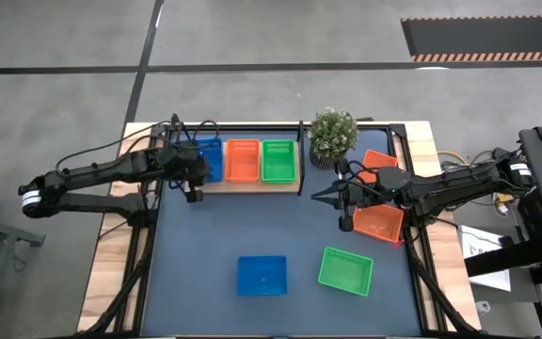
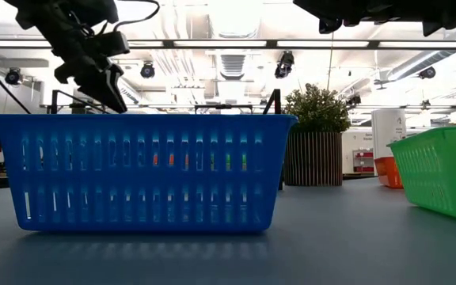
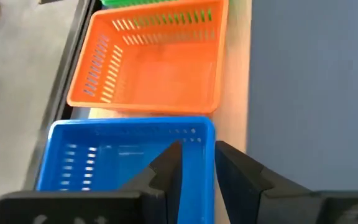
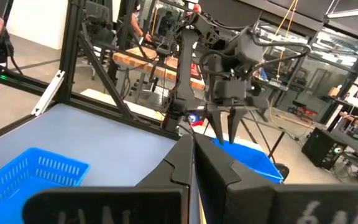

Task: Stack baskets on shelf by color
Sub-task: Stack the top blue bin on top of the blue bin on the shelf

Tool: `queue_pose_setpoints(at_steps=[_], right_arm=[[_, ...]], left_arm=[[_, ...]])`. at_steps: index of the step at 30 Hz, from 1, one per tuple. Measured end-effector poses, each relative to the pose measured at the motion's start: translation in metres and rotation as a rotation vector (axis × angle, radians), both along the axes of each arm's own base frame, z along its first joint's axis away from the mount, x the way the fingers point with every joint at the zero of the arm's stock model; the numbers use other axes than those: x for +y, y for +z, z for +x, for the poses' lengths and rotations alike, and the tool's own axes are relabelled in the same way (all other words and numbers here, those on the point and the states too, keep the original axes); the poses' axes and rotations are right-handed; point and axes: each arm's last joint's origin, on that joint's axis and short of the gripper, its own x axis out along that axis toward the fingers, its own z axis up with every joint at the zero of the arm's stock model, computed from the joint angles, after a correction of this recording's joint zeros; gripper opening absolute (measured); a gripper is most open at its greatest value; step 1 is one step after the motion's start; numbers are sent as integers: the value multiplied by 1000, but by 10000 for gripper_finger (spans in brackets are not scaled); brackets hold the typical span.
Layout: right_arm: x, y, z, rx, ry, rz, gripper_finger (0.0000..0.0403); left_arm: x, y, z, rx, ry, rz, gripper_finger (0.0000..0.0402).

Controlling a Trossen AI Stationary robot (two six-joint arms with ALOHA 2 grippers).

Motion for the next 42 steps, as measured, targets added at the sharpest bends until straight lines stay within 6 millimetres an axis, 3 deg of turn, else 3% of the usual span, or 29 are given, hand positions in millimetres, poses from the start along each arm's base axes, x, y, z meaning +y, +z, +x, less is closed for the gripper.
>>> queue_pose_setpoints(at_steps=[9, 17, 23, 30, 36, 42], right_arm=[[0, -1, 0, 5, -1, -10, 8], [0, -1, 0, 5, -1, -10, 9], [0, -1, 0, 7, -2, -10, 8], [0, -2, 0, 18, -2, -12, 9], [0, -2, 0, 19, -3, -12, 9], [0, -2, 0, 18, -3, -11, 9]], left_arm=[[5, 5, 9, -168, 168, -41, 79], [15, -24, 33, -22, 199, -56, 79], [17, -32, 37, 23, 197, -70, 79], [15, -27, 32, 5, 198, -66, 79], [14, -3, 30, -62, 185, -34, 79], [18, 3, 16, 103, 268, 47, 71]])
